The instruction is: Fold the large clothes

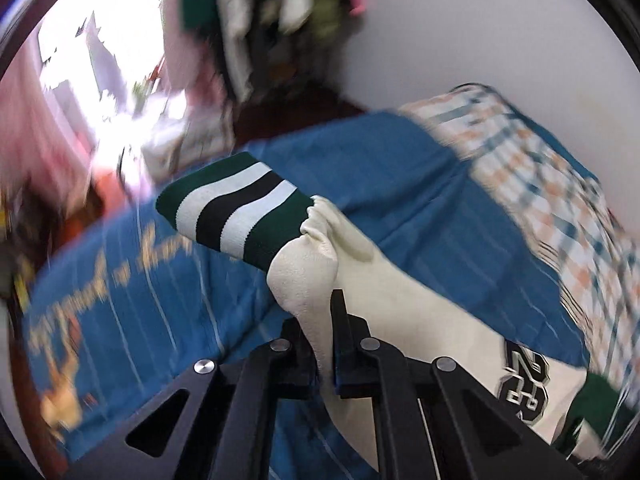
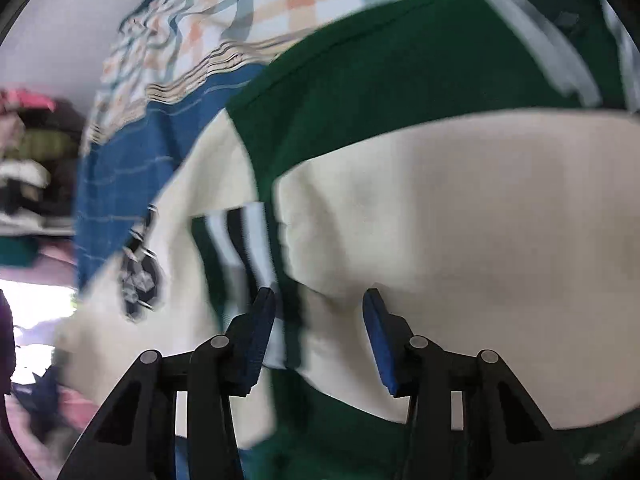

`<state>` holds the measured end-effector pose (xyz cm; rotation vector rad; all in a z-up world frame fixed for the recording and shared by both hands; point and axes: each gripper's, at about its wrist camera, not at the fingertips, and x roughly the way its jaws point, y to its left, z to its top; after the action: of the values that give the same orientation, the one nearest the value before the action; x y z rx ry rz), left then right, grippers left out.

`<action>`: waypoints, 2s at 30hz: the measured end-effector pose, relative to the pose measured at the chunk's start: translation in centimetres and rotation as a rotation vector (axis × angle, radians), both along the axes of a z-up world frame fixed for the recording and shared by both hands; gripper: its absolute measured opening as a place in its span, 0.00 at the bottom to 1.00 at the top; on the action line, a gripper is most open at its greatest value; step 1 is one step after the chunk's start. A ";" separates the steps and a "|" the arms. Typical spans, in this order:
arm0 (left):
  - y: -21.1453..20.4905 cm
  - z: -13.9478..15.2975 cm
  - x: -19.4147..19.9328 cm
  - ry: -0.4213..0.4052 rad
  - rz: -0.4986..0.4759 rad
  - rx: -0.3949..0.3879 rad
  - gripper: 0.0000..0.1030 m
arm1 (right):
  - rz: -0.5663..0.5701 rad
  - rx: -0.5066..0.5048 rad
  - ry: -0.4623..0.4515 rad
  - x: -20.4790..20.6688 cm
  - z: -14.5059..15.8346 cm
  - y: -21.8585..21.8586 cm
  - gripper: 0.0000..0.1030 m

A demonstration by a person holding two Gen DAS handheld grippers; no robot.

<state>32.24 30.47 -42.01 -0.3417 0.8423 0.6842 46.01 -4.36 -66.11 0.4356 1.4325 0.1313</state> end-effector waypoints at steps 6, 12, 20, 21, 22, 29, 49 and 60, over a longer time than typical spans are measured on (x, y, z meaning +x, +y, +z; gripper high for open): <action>-7.8 6.2 2.6 -0.027 -0.235 0.219 0.02 | -0.039 -0.499 -0.105 -5.3 4.8 -4.5 0.87; -18.8 9.2 4.1 -0.066 -0.474 0.273 0.01 | -0.129 -0.526 -0.057 -9.2 5.0 -10.5 0.87; -35.3 9.9 3.0 -0.063 -0.771 0.184 0.01 | -0.293 -0.447 -0.032 -13.2 5.5 -20.5 0.87; -37.3 9.7 2.7 -0.057 -0.799 0.167 0.01 | -0.314 -0.437 -0.029 -13.8 5.4 -21.9 0.87; -40.0 9.2 2.6 -0.051 -0.837 0.141 0.01 | -0.338 -0.431 -0.019 -14.6 5.2 -23.7 0.87; -56.1 3.5 1.7 0.062 -1.065 0.045 0.02 | -0.505 -0.385 0.069 -21.2 2.7 -35.1 0.87; -60.1 -5.1 -3.0 0.334 -1.194 0.028 0.97 | -0.431 -0.113 0.031 -27.9 2.9 -44.7 0.87; -38.4 -8.5 -6.5 0.508 -0.705 0.337 0.97 | 0.028 -0.276 0.078 -19.8 -2.0 -35.0 0.87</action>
<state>25.72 -7.93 -50.50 0.4464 1.2160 0.2317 26.21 -39.37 -68.15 0.1951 1.5082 -0.0621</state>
